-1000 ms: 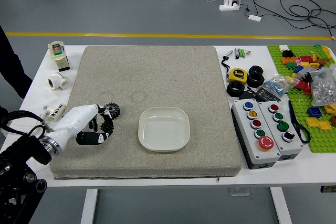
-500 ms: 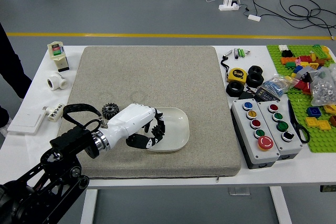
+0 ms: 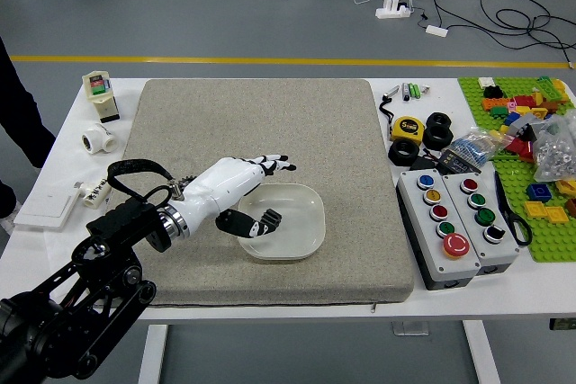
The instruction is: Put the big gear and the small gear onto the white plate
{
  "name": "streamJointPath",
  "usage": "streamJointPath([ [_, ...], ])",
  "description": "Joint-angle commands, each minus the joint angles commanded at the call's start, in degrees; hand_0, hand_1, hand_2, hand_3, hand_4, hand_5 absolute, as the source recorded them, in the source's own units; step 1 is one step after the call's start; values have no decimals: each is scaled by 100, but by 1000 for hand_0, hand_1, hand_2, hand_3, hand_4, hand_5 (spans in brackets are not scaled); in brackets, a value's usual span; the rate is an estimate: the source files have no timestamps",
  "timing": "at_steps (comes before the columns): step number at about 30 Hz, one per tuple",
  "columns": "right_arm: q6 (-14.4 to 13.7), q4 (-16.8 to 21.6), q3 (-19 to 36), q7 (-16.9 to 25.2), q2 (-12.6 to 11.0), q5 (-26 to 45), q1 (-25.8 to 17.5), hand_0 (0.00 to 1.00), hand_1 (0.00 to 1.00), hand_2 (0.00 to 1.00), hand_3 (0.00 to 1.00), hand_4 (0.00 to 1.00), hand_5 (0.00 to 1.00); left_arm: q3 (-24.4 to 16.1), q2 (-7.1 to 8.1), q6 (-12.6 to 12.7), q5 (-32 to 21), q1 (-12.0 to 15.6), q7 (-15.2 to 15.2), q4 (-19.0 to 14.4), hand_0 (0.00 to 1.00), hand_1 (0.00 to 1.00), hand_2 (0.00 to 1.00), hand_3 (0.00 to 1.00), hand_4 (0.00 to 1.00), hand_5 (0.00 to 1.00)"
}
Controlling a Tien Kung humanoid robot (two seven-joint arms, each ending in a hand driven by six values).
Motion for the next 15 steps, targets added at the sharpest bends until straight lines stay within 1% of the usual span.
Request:
streamJointPath([
  [3,-4,0,-9,0,2,8,-6,612,623,728,591,806,708,-113,6,6,0,34,12,-35,634,788,971,922,998,277],
  [5,-10,0,-11,0,8,27,-16,612,623,728,591,806,708,-306,25,-27,0,69,52,-45,634,788,971,922,998,277],
  [6,-11,0,-13,1,8,30,-18,611,623,728,592,803,706,-406,43,-43,0,75,72,-24,631,785,954,911,998,232],
  [9,-13,0,-13,1,9,36,-23,611,623,728,592,803,706,-601,90,-91,0,60,90,95,631,785,954,911,998,232],
  [11,-9,0,-8,-8,11,11,-31,611,623,728,592,803,706,-776,148,-136,0,12,95,308,631,785,954,911,998,232],
  [12,-8,0,-9,-12,13,5,-37,612,622,727,590,802,706,-852,179,-147,0,-19,98,443,629,779,930,896,976,162],
  [14,-7,0,-8,-16,15,-2,-45,612,622,727,590,802,706,-905,205,-144,0,-53,99,576,629,779,930,896,976,162],
  [15,-6,0,-14,-23,18,-9,-52,612,622,727,590,802,706,-935,231,-143,0,-90,98,729,629,779,930,896,976,162],
])
